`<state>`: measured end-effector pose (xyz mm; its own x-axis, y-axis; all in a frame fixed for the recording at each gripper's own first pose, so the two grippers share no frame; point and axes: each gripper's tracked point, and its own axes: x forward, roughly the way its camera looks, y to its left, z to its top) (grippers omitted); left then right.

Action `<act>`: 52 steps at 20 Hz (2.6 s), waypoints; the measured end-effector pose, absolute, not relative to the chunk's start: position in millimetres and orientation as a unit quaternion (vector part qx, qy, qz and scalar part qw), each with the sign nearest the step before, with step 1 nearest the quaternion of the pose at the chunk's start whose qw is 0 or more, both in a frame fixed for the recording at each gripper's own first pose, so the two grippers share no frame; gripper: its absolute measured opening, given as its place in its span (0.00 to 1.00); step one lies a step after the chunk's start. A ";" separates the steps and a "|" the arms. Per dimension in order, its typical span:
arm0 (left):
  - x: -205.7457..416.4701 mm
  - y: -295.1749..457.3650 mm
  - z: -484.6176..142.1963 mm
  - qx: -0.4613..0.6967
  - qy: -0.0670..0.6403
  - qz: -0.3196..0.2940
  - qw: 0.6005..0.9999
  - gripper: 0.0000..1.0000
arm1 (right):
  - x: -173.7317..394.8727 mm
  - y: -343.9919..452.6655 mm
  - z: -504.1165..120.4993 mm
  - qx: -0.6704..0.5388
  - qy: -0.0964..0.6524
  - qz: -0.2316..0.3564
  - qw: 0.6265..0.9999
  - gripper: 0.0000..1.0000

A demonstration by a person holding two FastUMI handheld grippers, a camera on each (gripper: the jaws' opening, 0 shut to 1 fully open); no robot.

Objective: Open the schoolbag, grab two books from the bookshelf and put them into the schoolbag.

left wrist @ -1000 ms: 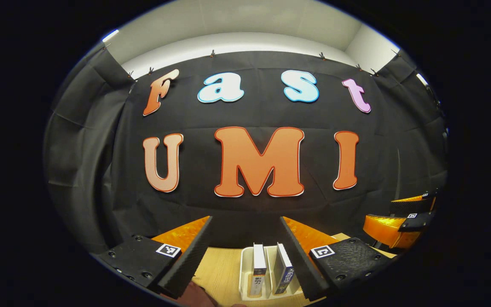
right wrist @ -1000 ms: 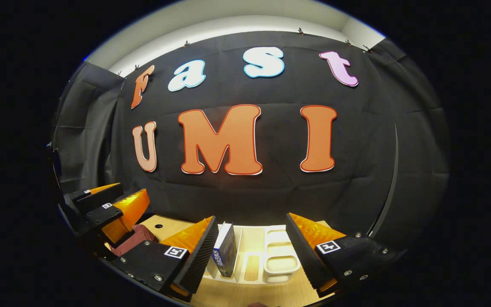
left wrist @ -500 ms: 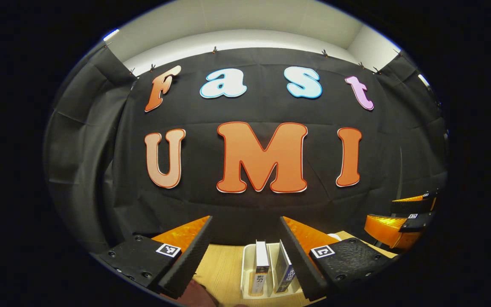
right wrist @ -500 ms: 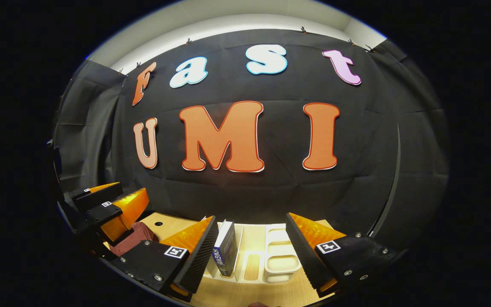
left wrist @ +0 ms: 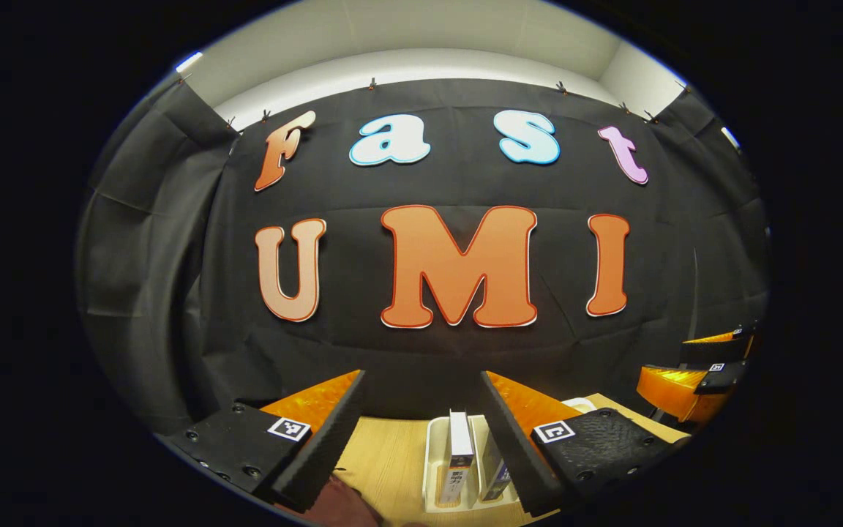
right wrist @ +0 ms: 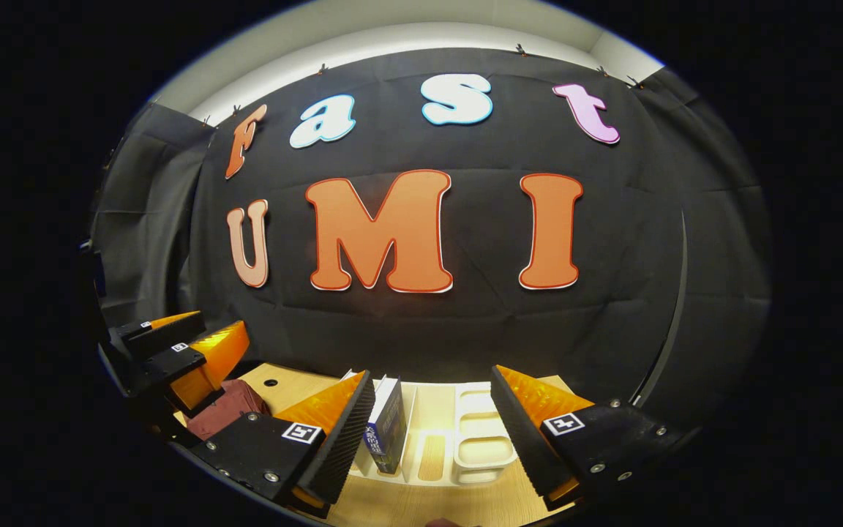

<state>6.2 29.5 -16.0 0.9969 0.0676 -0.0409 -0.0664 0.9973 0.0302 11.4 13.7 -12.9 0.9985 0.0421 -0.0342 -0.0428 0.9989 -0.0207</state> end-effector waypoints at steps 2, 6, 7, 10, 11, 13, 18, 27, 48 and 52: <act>4.4 29.6 -18.6 0.016 0.022 0.034 0.999 0.95 | 11.9 15.4 -15.3 -0.012 0.020 0.021 1.000 0.94; 5.1 30.6 -26.7 0.015 0.034 0.034 0.999 0.95 | 10.8 17.6 -17.8 -0.014 0.023 0.025 0.999 0.94; 5.4 32.2 -26.9 0.016 0.035 0.036 0.999 0.95 | 10.7 17.0 -18.4 -0.015 0.024 0.025 0.999 0.94; 2.3 36.5 -29.4 0.021 0.036 0.039 0.998 0.95 | 10.4 15.9 -21.2 -0.013 0.028 0.024 0.999 0.94; 1.3 35.7 -28.3 0.023 0.035 0.038 0.998 0.95 | 10.2 15.9 -22.0 -0.012 0.030 0.024 0.999 0.94; 1.2 36.1 -27.6 0.028 0.033 0.038 0.998 0.95 | 10.5 14.7 -24.1 -0.011 0.031 0.024 0.999 0.94; 2.7 43.3 -61.9 0.037 0.080 0.040 0.995 0.95 | 9.3 13.0 -30.4 -0.010 0.039 0.026 0.999 0.94; -17.6 74.6 -163.0 0.113 0.223 0.046 0.967 0.99 | 8.8 -2.8 -45.6 -0.009 0.056 0.021 0.998 0.94; -140.5 140.4 -382.3 0.390 0.436 0.024 0.811 0.98 | 32.9 -50.2 -123.3 -0.031 0.130 0.008 0.991 0.94; -140.3 167.6 -386.4 0.414 0.436 0.064 0.796 0.97 | 38.9 -44.4 -126.6 -0.032 0.131 0.019 0.991 0.94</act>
